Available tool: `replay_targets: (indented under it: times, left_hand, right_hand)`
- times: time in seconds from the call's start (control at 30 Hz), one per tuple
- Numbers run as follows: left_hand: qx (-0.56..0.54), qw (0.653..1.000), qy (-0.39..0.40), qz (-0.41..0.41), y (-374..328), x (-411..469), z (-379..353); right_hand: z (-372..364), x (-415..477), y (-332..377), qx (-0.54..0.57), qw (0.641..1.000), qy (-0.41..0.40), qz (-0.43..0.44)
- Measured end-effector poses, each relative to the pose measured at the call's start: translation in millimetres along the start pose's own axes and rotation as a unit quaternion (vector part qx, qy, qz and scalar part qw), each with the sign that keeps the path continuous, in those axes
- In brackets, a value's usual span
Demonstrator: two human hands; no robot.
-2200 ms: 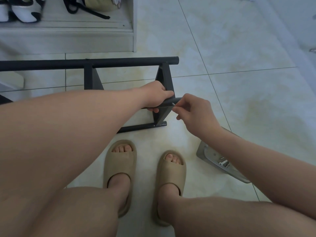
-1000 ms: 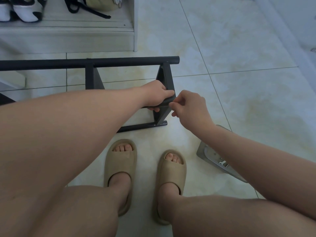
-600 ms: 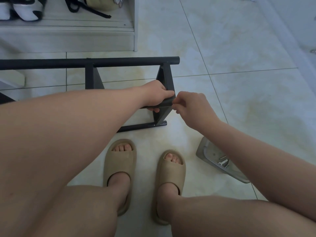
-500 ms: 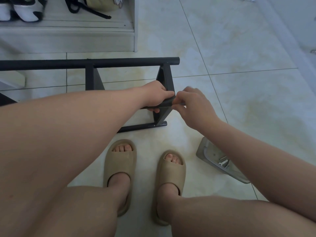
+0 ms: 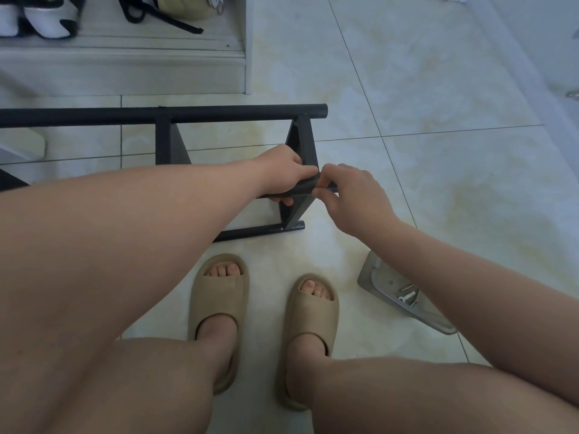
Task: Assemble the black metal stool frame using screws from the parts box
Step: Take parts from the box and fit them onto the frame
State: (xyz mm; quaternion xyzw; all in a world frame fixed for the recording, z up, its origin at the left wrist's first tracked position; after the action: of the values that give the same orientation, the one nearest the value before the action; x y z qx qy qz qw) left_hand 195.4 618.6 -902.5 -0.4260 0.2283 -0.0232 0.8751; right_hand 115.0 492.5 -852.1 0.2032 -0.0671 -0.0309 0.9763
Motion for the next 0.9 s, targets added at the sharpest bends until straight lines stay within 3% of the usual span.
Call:
replay_targets:
  times: [0.23,0.4,0.57,0.9]
  left_hand:
    - [-0.006,1.0,-0.007,0.008,-0.4,-1.3,2.2]
    - [-0.015,1.0,-0.002,0.008,-1.9,-2.9,2.5]
    - [-0.006,1.0,-0.002,0.008,-1.5,-2.5,2.7]
    - [-0.009,1.0,0.007,0.014,-0.7,-2.3,1.8]
  right_hand:
    - [-2.8,-0.5,2.8,-0.033,0.999,0.006,0.013]
    - [0.4,7.2,-3.0,0.003,0.999,0.039,-0.027]
    - [-2.0,0.2,0.2,0.001,1.0,0.019,0.009]
    - [-0.3,3.6,-7.8,0.052,0.997,0.047,-0.011]
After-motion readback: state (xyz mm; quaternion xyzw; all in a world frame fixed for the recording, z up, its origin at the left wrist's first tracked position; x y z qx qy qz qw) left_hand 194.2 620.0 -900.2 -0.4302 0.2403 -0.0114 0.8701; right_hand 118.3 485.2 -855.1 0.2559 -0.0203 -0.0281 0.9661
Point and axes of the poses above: each hand's wrist, its own x-axis towards the middle knuckle, its own z-axis out of the back of the hand, y = z × x, the point moved 4 cm from there along x, towards the middle knuckle, and after that the axes turned 15 degrees about -y, right-handed, at the moved point
